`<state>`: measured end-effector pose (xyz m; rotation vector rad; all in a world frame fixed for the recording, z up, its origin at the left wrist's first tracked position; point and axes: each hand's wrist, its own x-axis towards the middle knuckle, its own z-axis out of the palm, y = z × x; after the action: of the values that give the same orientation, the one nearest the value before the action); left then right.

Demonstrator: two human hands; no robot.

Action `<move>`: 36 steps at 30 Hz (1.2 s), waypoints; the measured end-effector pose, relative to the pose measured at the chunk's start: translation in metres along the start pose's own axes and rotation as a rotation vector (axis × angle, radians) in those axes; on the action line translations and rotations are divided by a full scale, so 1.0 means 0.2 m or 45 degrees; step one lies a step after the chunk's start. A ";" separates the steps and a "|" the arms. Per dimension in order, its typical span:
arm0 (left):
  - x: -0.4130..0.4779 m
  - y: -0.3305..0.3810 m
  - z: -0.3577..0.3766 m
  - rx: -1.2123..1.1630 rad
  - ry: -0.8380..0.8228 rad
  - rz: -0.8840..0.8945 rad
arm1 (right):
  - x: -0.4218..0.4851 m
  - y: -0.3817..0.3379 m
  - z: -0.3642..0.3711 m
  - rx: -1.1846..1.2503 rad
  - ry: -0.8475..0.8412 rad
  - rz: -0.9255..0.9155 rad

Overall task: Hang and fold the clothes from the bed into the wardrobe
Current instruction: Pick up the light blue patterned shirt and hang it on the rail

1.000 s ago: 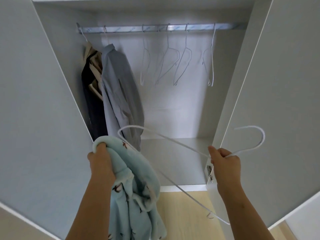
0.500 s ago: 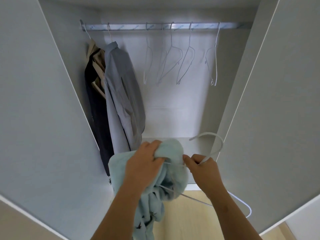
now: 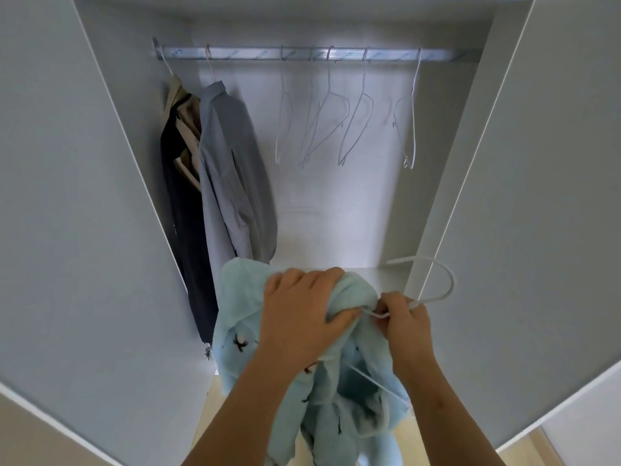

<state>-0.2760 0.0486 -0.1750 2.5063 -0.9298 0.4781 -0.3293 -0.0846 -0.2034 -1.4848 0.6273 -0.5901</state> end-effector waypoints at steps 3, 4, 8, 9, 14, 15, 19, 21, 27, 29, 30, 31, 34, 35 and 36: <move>0.01 -0.04 -0.04 0.162 -0.127 0.082 | 0.01 -0.02 -0.03 -0.005 0.010 -0.012; 0.02 -0.05 -0.04 0.128 -0.204 0.088 | 0.01 -0.03 -0.03 0.004 0.008 -0.013; 0.04 -0.07 -0.02 -0.093 -0.112 0.045 | 0.00 -0.08 -0.04 -0.050 -0.009 -0.123; 0.04 -0.06 -0.02 -0.174 -0.067 -0.006 | 0.01 -0.10 -0.04 -0.071 -0.009 -0.170; 0.04 -0.06 -0.04 -0.350 0.195 -0.338 | -0.02 -0.07 -0.05 -0.240 0.220 -0.557; 0.05 -0.08 -0.06 -0.403 0.252 -0.399 | -0.03 -0.04 -0.06 -0.218 0.312 -0.602; 0.06 -0.13 -0.16 -0.630 0.375 -0.550 | -0.08 0.17 -0.08 -0.254 0.449 -0.303; 0.07 -0.13 -0.20 -0.682 0.402 -0.535 | -0.07 0.29 -0.06 -0.308 0.277 -0.017; 0.05 -0.11 -0.30 -0.865 0.416 -0.458 | -0.04 0.28 0.02 -0.127 -0.278 0.619; 0.04 -0.12 -0.33 -0.916 0.432 -0.447 | -0.02 0.28 0.02 0.073 -0.390 0.752; 0.04 -0.12 -0.34 -0.936 0.438 -0.440 | -0.02 0.28 0.02 0.143 -0.421 0.791; 0.03 -0.12 -0.36 -0.957 0.442 -0.431 | -0.01 0.27 0.02 0.178 -0.438 0.814; 0.01 -0.16 -0.39 -0.999 0.462 -0.408 | 0.01 0.27 0.04 0.027 -0.517 0.823; 0.01 -0.17 -0.40 -1.007 0.469 -0.415 | 0.01 0.27 0.04 -0.061 -0.544 0.813; 0.00 -0.18 -0.41 -1.014 0.477 -0.423 | 0.01 0.28 0.05 -0.124 -0.563 0.807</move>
<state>-0.2656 0.1138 -0.1146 1.7128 -0.4181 0.3537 -0.3223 -0.0791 -0.2587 -1.3454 0.7296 0.2557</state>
